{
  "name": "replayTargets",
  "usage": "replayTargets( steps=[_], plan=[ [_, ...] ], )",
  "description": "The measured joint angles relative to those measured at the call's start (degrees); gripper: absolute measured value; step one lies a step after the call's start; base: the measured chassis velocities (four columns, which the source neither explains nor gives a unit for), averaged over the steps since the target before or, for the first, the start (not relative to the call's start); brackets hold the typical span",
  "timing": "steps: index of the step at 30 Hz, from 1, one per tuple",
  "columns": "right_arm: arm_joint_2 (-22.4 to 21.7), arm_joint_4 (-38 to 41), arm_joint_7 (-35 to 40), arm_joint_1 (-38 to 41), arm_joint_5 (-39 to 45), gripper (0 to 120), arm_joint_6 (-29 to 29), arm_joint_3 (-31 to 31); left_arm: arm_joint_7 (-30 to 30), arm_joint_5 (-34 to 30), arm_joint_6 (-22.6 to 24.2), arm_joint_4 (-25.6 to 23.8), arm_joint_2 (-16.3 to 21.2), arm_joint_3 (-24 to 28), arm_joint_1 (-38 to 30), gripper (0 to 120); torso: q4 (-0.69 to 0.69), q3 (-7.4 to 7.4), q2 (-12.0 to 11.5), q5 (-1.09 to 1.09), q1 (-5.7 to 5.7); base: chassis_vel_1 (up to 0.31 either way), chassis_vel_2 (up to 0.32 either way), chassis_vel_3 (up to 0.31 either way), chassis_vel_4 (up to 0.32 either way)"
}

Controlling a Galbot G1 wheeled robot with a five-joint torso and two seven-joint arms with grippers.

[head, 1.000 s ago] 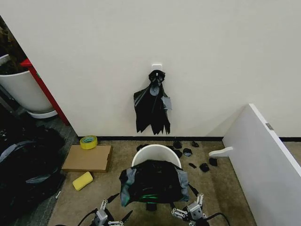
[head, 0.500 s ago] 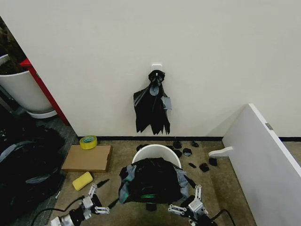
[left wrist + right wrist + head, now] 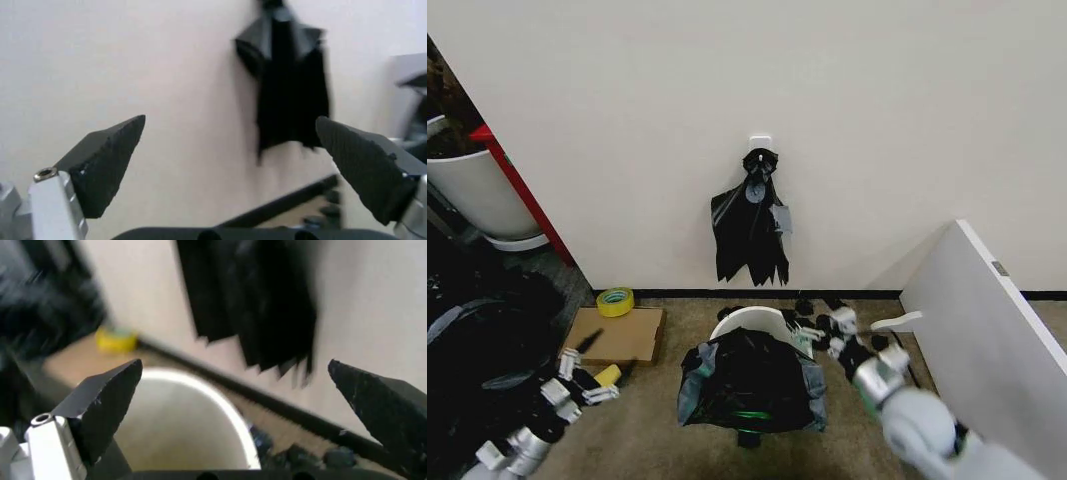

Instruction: Place the garbage bag over the trash bin.

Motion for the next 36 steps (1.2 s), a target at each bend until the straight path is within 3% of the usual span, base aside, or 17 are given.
replayTargets(
  steps=[1, 3, 5, 8, 12, 16, 25, 26, 36],
  plan=[
    [0.0, -0.8, -1.4, 0.8, -0.1, 100, -1.0, -0.1, -1.3, 0.7, 0.0, -0.4, -0.3, 0.0, 0.2, 100, 0.00, 0.00, 0.0, 0.00, 0.00, 0.000, 0.000, 0.000, 0.000],
    [0.1, -4.8, -8.0, 6.5, -0.9, 100, -11.5, -1.1, -7.8, 4.1, -0.1, -2.8, -2.4, 0.0, 1.3, 100, -0.03, 0.00, 0.0, -0.02, 0.00, 0.000, 0.000, 0.000, 0.000],
    [0.1, -5.3, -8.5, 7.2, -1.0, 100, -12.6, -1.3, -8.8, 4.4, -0.1, -3.1, -2.7, 0.1, 1.4, 100, -0.02, 0.00, 0.0, -0.03, 0.00, 0.000, 0.000, 0.000, 0.000],
    [1.2, -9.7, -12.6, 11.9, -3.8, 100, -17.7, -3.1, -17.3, 6.7, 1.5, -6.4, -5.2, 0.4, 2.1, 100, -0.01, -0.01, 0.0, -0.01, 0.00, 0.000, 0.000, 0.000, 0.000],
    [2.4, -12.7, -14.7, 14.2, -5.0, 100, -18.7, -4.6, -24.7, 7.0, 4.0, -9.7, -6.8, 0.5, 2.5, 100, -0.02, -0.01, 0.0, 0.00, 0.00, 0.000, 0.000, 0.000, 0.000],
    [4.0, -14.2, -14.6, 15.4, -5.3, 90, -19.3, -5.8, -32.4, 7.2, 6.2, -12.8, -7.7, 0.8, 3.0, 100, -0.02, -0.01, 0.0, 0.00, 0.00, 0.000, 0.000, 0.000, 0.000],
    [4.3, -14.2, -13.4, 15.6, -5.3, 61, -19.9, -7.7, -37.1, 9.8, 7.1, -13.1, -7.6, 1.1, 3.0, 100, -0.02, -0.01, 0.0, -0.01, -0.01, 0.000, 0.000, 0.000, 0.000],
    [4.5, -14.1, -11.8, 15.4, -4.5, 51, -20.8, -7.9, -37.5, 10.1, 7.1, -13.0, -7.7, 1.4, 2.9, 100, -0.02, -0.01, 0.0, -0.02, -0.01, 0.000, 0.000, 0.000, 0.000],
    [5.1, -11.6, -2.3, 14.4, 1.5, 20, -24.1, -8.6, -38.4, 10.9, 7.1, -12.4, -7.5, 2.8, 2.2, 100, -0.02, -0.01, 0.0, -0.01, -0.01, 0.000, 0.000, 0.000, 0.000]
  ],
)
